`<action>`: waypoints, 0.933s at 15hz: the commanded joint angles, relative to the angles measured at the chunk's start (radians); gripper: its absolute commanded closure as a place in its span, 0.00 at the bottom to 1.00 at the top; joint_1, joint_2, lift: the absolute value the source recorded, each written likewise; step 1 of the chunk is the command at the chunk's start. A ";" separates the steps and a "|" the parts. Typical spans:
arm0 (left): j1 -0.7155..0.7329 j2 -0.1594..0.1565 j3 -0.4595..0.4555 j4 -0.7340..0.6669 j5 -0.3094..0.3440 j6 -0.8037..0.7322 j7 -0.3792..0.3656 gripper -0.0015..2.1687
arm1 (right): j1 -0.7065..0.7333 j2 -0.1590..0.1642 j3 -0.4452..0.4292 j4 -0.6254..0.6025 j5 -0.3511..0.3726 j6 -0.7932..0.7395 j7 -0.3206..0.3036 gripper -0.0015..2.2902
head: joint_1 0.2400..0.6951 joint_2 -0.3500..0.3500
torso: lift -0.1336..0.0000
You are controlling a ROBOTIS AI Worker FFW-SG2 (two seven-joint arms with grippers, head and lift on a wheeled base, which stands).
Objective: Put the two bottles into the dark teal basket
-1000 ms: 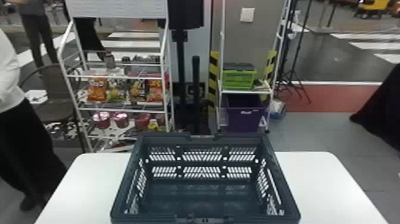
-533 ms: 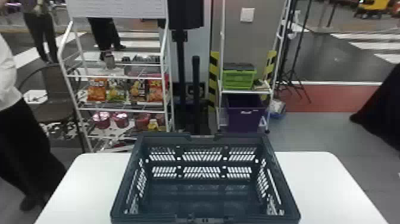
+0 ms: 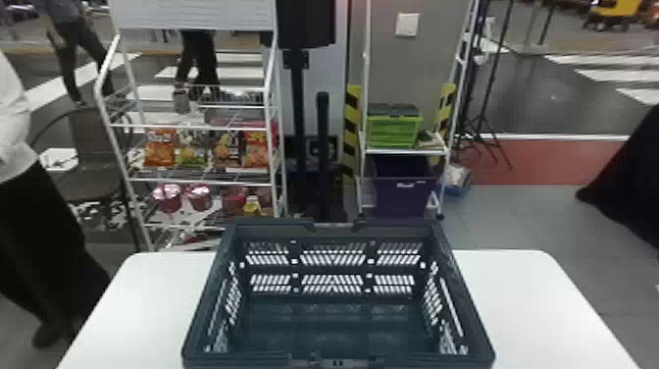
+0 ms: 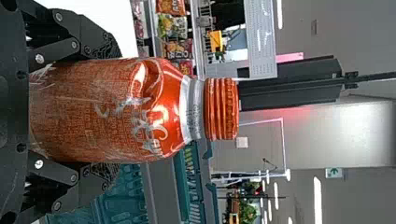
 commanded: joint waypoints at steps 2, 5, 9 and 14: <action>0.002 -0.003 0.000 0.015 0.001 -0.029 0.000 0.99 | -0.048 0.009 0.013 -0.122 0.013 0.184 0.000 0.70 | 0.57 0.50 | 1.00; 0.009 -0.003 0.000 0.034 0.006 -0.063 0.003 0.99 | -0.130 0.022 0.039 -0.220 0.016 0.392 -0.004 0.70 | 0.57 0.50 | 1.00; -0.005 -0.003 0.000 0.069 0.041 -0.079 0.003 0.99 | -0.304 0.025 0.119 -0.321 0.072 0.797 -0.044 0.70 | 0.57 0.50 | 1.00; -0.036 -0.003 0.000 0.109 0.084 -0.079 0.003 0.99 | -0.610 0.005 0.239 -0.332 0.105 1.353 -0.138 0.70 | 0.57 0.50 | 1.00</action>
